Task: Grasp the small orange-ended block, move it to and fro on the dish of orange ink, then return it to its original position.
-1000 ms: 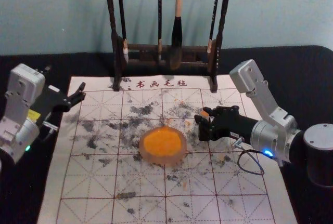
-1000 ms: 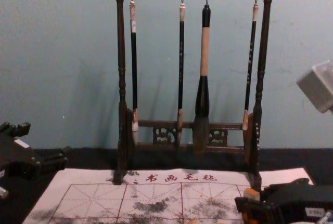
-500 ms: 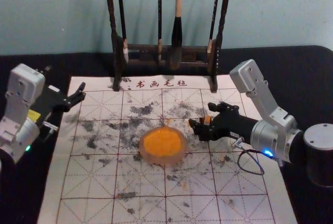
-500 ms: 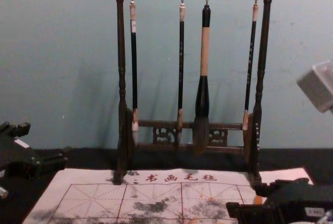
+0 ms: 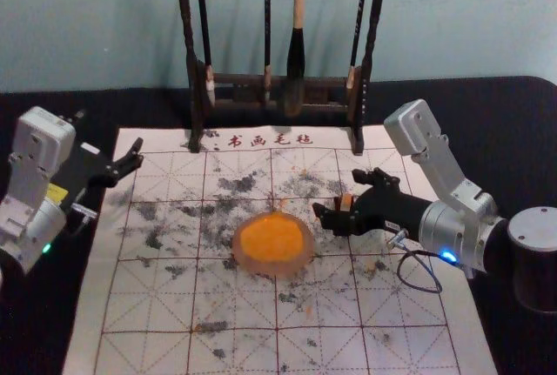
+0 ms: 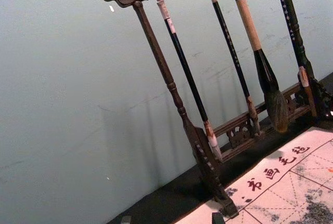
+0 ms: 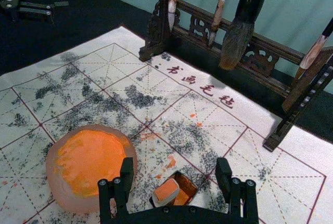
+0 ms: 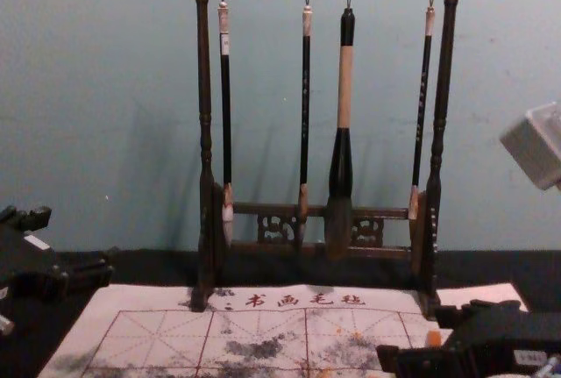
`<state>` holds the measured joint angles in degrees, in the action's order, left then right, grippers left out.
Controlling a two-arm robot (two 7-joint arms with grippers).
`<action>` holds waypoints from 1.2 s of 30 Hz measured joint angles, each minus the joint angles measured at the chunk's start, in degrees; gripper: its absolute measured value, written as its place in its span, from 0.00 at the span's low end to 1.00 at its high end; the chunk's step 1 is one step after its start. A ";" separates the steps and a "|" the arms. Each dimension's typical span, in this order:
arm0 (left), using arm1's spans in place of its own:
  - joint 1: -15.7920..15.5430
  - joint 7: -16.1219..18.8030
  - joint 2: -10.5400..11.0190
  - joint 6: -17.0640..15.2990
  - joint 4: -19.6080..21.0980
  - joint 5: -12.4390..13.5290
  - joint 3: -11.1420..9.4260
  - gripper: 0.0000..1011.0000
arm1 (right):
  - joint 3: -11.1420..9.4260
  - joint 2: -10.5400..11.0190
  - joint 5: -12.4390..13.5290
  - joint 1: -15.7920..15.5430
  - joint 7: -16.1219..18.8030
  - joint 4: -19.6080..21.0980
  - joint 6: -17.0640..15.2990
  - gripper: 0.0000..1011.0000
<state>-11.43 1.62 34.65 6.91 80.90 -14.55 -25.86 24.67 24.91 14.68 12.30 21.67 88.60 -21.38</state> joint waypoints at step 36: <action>0.00 0.00 0.00 0.00 0.00 0.00 0.00 0.99 | -8.38 -6.27 -11.76 -7.09 -15.38 -6.28 24.35 0.99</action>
<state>-11.43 1.62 34.65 6.91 80.90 -14.55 -25.86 16.29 18.64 2.92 5.21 6.29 82.32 2.97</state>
